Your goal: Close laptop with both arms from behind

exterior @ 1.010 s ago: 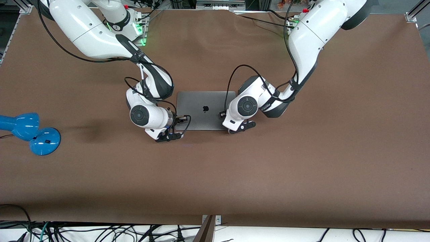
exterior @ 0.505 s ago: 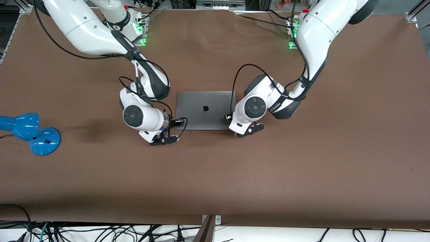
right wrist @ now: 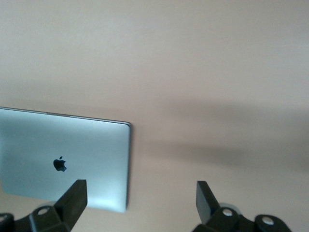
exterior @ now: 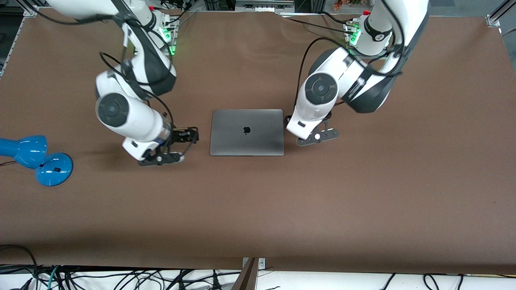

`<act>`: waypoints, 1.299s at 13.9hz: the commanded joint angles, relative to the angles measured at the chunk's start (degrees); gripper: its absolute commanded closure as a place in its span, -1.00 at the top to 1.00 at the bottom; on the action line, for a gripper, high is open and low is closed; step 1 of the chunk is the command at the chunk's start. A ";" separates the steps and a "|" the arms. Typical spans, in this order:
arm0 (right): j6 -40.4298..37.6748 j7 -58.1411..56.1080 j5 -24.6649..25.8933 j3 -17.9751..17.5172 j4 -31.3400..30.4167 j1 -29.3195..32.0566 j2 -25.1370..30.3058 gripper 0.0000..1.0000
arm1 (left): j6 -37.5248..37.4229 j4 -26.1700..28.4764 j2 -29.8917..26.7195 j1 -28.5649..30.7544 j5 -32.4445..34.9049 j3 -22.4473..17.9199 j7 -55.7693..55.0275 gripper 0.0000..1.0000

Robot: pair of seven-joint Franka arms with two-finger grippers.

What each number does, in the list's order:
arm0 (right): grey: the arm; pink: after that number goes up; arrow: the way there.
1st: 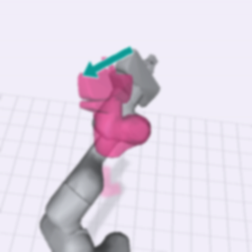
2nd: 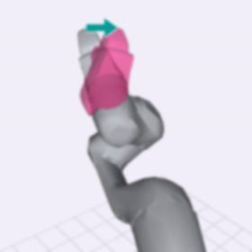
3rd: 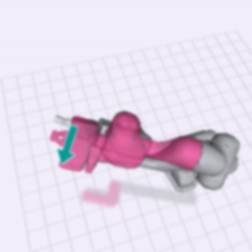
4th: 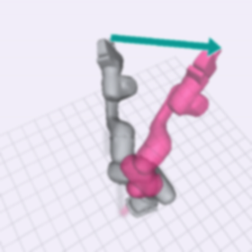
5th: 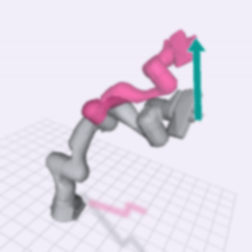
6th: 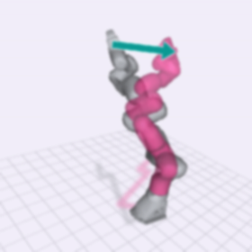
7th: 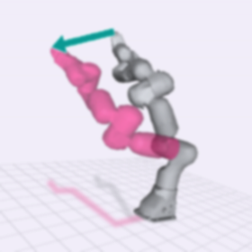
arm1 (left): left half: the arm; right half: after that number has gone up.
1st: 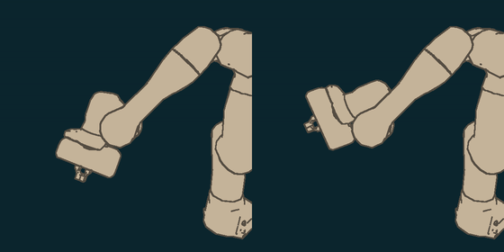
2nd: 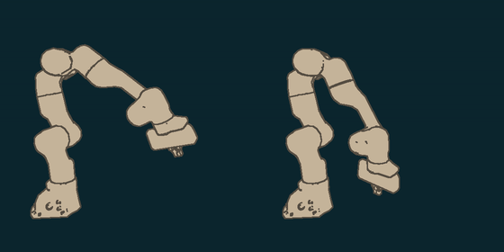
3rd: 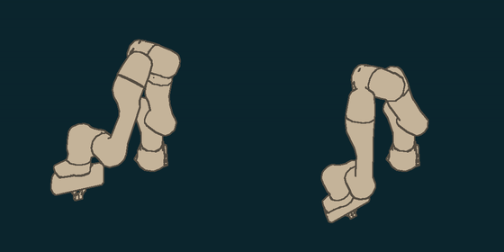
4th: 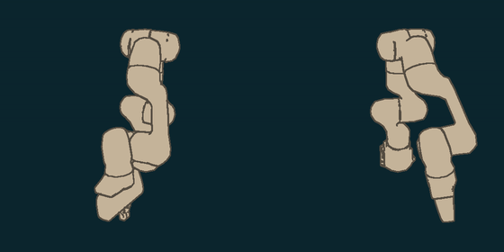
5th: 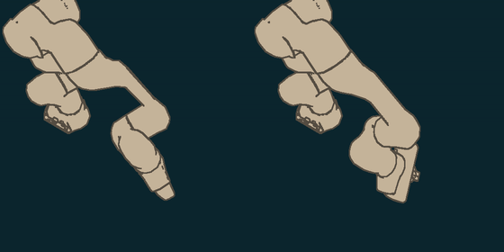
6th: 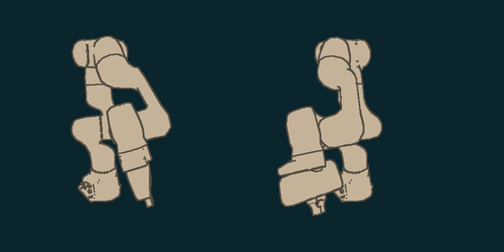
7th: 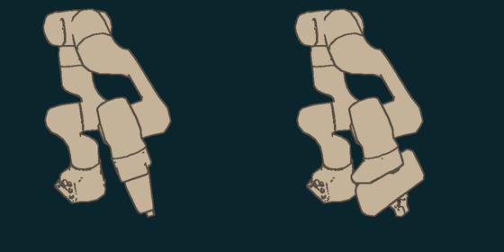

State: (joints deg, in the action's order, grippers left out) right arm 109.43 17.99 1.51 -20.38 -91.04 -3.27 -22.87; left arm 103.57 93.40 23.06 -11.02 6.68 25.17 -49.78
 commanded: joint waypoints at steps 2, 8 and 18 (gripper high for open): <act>-5.09 -0.85 0.51 3.31 -1.60 3.09 9.31 1.00 | 0.93 12.84 -14.24 5.12 -0.08 0.41 8.36 1.00; -12.56 -4.89 0.60 10.61 0.51 3.18 15.21 1.00 | -5.30 14.88 -26.30 15.84 -5.96 0.23 26.72 1.00; -20.57 -9.38 0.69 17.57 0.51 3.18 21.36 1.00 | -13.66 8.38 -28.95 23.77 -7.82 -1.70 39.67 1.00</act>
State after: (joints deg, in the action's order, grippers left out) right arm 90.53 8.70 1.62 -2.88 -90.54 0.02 -3.39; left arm 91.02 103.35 -5.93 12.03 0.02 23.92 -12.54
